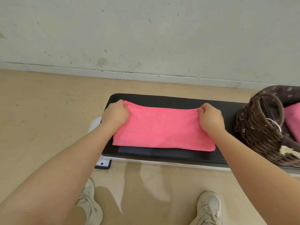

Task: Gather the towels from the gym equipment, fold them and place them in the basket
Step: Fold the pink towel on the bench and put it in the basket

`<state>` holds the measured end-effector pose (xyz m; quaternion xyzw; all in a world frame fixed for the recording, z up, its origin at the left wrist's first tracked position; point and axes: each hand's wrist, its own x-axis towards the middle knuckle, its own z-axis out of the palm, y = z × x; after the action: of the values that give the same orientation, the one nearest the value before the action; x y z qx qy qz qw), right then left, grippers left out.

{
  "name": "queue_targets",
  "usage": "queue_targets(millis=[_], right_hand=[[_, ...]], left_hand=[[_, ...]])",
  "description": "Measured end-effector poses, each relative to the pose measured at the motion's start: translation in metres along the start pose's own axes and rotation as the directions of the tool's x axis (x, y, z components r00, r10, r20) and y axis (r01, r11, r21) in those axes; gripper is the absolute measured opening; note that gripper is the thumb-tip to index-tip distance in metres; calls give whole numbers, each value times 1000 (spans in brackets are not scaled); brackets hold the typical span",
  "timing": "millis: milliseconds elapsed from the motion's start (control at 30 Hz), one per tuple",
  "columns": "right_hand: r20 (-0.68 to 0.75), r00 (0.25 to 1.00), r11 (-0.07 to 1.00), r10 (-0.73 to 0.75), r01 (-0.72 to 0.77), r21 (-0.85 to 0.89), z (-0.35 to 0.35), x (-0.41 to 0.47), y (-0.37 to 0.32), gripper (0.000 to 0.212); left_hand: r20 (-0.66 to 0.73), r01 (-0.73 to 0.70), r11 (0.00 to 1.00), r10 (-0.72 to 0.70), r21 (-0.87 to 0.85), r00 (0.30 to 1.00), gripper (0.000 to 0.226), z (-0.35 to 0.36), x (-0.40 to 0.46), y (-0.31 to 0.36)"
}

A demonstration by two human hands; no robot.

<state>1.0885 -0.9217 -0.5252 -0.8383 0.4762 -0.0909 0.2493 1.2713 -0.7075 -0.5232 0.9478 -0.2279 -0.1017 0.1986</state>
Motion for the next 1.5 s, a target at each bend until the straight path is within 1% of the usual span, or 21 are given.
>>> queue_targets(millis=[100,233,300,333,400,467,500,533,567,600,667,700,800,900,967,1033,1133,1200,1300,1400,1500], right_hand=[[-8,1000,997,12,-12,-80,0,2,-1,29],[-24,999,966,27,-32,-258,-4,-3,-3,28],[-40,999,932,1,-16,-362,-6,-6,-5,28],[-55,997,910,-51,23,-413,-5,-9,-8,31],[-102,944,875,-314,246,-417,7,-19,-21,38],[-52,794,755,-606,554,-350,25,-36,-39,42],[77,742,690,-666,652,-314,34,-45,-48,45],[228,724,669,-651,689,-278,43,-54,-53,51],[364,730,685,-578,677,-270,48,-61,-54,58],[425,737,698,-526,659,-280,52,-63,-52,67],[417,748,690,-515,651,-316,51,-61,-42,86],[413,757,689,-506,643,-334,49,-59,-37,89],[366,841,757,-399,527,-385,32,-50,-18,76],[289,926,826,-242,353,-439,13,-44,8,61],[285,943,850,-172,288,-442,4,-42,17,61],[287,942,846,-173,292,-446,2,-41,17,62],[223,953,884,-205,277,-376,1,-44,7,62],[145,978,933,-149,187,-307,-1,-44,0,60],[100,995,956,-29,56,-289,-6,-44,-7,57],[116,993,938,-30,68,-340,-8,-44,-10,51],[132,991,956,6,33,-291,-9,-45,-12,51]], left_hand=[[-13,-22,998,23,58,1000,24,1,1,2],[-38,-5,993,9,115,999,24,2,0,8],[-77,10,980,5,198,997,28,0,-9,14],[-115,-33,962,67,271,991,36,0,-15,17],[-135,-234,903,298,359,945,51,4,-26,24],[9,-476,813,502,335,865,56,14,-33,29],[111,-541,780,536,314,837,56,19,-35,28],[190,-553,780,520,291,833,55,24,-36,24],[233,-526,805,475,275,849,57,27,-36,19],[245,-482,835,425,268,872,60,28,-36,13],[235,-414,868,357,274,904,68,27,-35,4],[228,-396,872,339,288,913,72,26,-36,1],[183,-343,885,298,314,937,80,25,-39,-1],[139,-260,935,232,242,963,80,26,-45,-3],[61,-178,979,173,101,983,73,24,-50,-4],[-77,-86,993,80,-83,994,59,20,-52,-3],[-254,3,991,-37,-132,967,41,15,-47,-3],[-261,67,990,-97,-125,960,36,10,-42,-2],[-224,80,996,-85,-29,971,33,9,-38,-2],[-206,60,998,-51,37,977,38,5,-36,-1],[-211,55,998,-61,-31,976,36,-4,-37,-1]])
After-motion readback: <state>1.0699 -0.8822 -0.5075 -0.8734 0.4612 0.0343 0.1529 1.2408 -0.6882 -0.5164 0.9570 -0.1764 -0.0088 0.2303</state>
